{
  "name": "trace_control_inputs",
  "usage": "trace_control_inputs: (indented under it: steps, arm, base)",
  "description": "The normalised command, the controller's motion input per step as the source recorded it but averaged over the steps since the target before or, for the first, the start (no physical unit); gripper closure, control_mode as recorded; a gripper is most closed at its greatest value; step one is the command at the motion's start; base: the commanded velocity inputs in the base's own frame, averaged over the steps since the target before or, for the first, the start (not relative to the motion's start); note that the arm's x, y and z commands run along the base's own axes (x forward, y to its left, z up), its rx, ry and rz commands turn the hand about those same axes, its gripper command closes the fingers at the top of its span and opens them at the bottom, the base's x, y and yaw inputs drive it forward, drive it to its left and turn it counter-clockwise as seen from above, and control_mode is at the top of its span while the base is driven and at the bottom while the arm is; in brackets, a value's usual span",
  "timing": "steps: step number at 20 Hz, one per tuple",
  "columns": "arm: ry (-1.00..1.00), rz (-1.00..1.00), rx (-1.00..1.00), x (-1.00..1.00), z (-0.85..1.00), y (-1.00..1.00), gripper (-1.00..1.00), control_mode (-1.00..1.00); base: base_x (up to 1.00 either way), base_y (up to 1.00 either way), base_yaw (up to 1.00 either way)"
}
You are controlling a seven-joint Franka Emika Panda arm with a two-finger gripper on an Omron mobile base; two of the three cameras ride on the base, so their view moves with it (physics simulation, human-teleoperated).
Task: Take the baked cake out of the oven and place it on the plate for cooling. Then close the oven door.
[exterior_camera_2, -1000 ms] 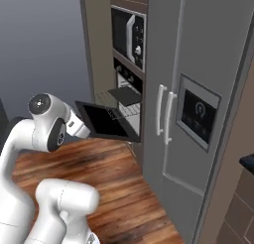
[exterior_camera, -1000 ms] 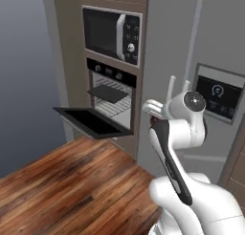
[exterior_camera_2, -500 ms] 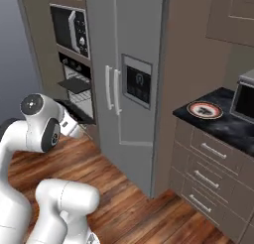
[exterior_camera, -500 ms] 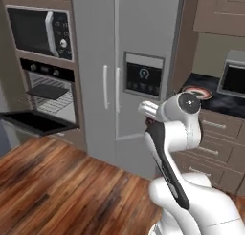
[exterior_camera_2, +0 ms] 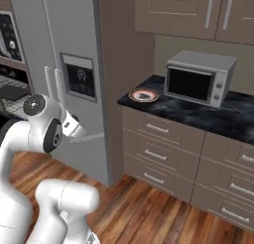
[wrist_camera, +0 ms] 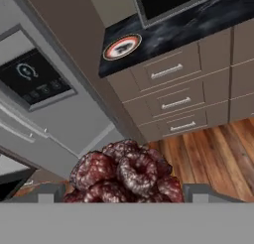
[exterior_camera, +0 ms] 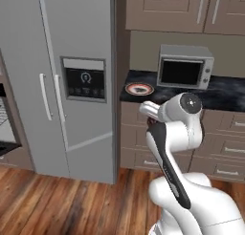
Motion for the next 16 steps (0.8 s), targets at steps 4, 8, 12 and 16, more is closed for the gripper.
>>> trace_control_inputs:
  steps: [4,8,12,16]
  arm:
    - [0.0,0.0,0.0,0.0,0.0,0.0,1.0,1.0]
    - [0.0,0.0,0.0,0.0,0.0,0.0,1.0,1.0]
    - [0.0,0.0,0.0,0.0,0.0,0.0,1.0,1.0]
    - [0.0,0.0,0.0,0.0,0.0,0.0,1.0,1.0]
  base:
    - [0.44,0.02,-0.18]
    - [0.82,0.0,-0.14]
    - [0.86,0.07,-0.13]
    - [0.82,0.11,-0.09]
